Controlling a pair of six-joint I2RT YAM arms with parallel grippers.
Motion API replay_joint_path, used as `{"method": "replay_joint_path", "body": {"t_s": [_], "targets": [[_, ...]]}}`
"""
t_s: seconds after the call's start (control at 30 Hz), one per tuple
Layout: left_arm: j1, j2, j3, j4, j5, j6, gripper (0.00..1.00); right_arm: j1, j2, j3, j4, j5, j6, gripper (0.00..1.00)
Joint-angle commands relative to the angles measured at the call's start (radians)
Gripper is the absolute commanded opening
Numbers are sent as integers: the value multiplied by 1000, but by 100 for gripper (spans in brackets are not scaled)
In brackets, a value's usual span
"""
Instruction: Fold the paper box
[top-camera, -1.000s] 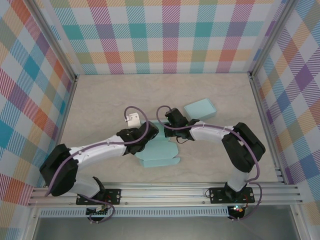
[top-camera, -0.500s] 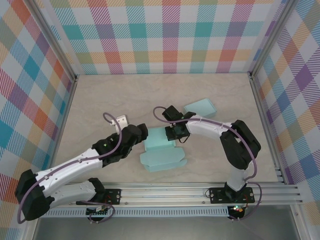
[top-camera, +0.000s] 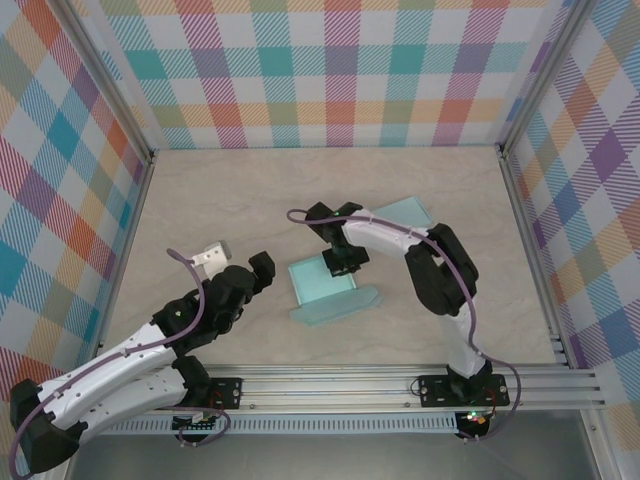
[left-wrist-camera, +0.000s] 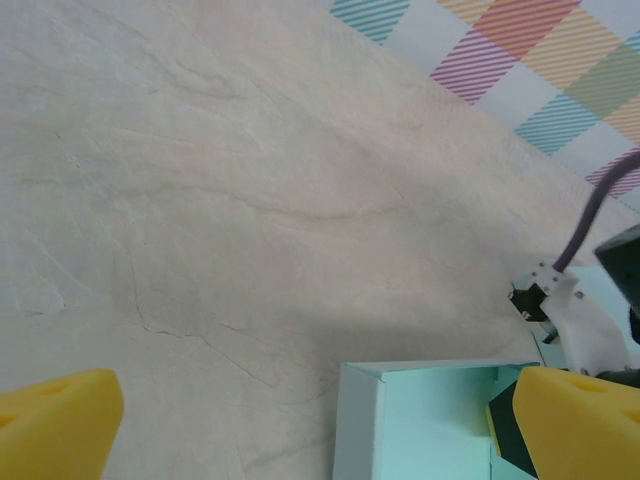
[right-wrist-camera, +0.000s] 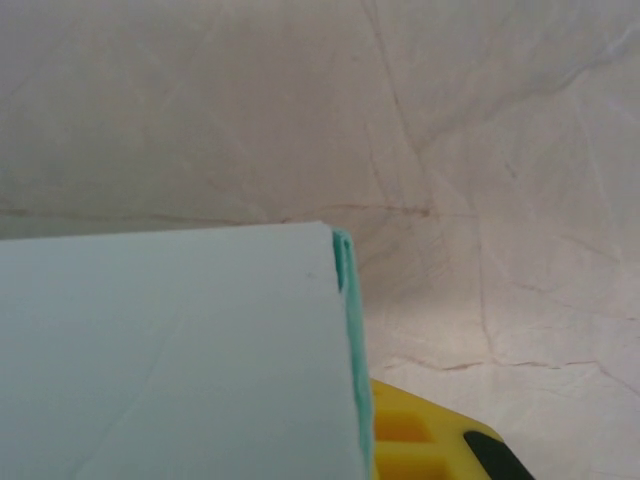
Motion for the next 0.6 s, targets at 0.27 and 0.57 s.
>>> {"method": "replay_joint_path", "body": {"t_s": [0.27,0.57], "targets": [[12,-94,-62,-56,-65,-28,100,-13,240,107,-113,97,-107,9],[17,-74,-69,-65,-90,9,100,-13,119,129,-97,131,-144,56]]}}
